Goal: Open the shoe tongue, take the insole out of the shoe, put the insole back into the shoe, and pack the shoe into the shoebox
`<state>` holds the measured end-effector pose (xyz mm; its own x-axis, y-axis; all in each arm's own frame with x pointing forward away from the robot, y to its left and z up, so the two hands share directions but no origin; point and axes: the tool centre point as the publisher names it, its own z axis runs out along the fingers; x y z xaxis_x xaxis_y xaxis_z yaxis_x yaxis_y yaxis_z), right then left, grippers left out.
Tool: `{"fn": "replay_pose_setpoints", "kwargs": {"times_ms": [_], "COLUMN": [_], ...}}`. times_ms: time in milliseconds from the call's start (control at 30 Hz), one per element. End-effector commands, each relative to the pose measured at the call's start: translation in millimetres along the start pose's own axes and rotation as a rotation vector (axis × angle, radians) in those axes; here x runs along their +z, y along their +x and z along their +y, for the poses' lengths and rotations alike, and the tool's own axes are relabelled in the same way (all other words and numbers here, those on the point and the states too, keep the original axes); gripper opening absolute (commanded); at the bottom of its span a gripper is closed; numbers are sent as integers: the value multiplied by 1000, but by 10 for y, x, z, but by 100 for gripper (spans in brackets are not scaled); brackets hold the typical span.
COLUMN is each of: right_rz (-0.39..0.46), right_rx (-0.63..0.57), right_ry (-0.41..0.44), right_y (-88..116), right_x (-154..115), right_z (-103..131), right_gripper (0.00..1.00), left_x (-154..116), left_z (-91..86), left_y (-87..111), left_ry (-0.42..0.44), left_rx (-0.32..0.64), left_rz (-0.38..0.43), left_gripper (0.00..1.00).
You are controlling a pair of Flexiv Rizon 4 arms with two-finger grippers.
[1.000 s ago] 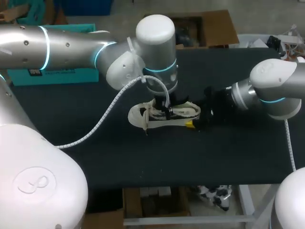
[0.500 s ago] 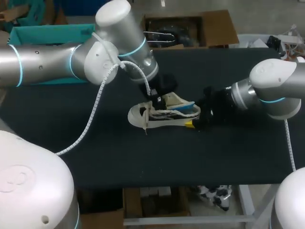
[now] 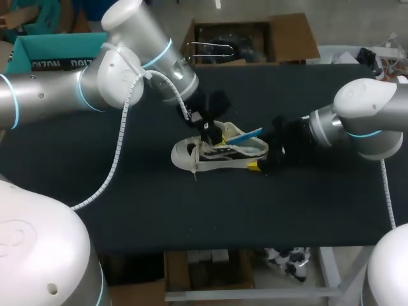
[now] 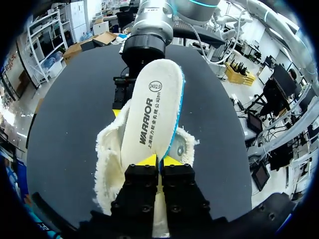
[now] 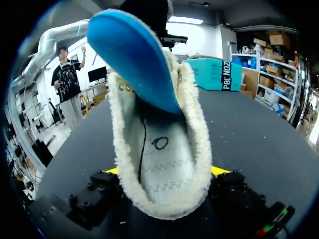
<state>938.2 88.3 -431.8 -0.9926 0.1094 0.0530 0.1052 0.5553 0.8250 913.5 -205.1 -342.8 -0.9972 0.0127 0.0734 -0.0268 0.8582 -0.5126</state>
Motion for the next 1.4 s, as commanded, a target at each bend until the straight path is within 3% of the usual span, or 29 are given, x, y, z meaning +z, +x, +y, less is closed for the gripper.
{"fn": "replay_pose_setpoints", "kwargs": {"times_ms": [33, 67, 100, 200, 433, 767, 1000, 1400], "right_rz": [3, 3, 3, 3, 3, 3, 3, 3], "right_rx": [0, 0, 0, 0, 0, 0, 0, 0], "right_ry": [-1, -1, -1, -1, -1, -1, -1, -1], "right_y": [-24, -24, -24, -24, -24, -24, -24, -24], "right_x": [42, 42, 42, 42, 42, 42, 42, 42], "right_z": [-64, -64, -64, -64, -64, -64, -64, -64], "right_gripper": [0, 0, 0, 0, 0, 0, 0, 0], "left_x": [74, 80, 78, 45, -71, 149, 349, 496], "left_z": [-90, -105, -122, -175, -350, -560, -668, -656], "left_y": [9, 12, 19, 57, 176, 276, 240, -13], "left_ry": [-31, -34, -34, -32, -27, -125, -184, -211], "left_rx": [-17, -23, -23, -23, 20, 109, 113, 101], "left_rz": [-26, -34, -35, -50, -77, -140, -242, -277], "left_gripper": [25, 37, 44, 50, 47, 43, 42, 40]}}
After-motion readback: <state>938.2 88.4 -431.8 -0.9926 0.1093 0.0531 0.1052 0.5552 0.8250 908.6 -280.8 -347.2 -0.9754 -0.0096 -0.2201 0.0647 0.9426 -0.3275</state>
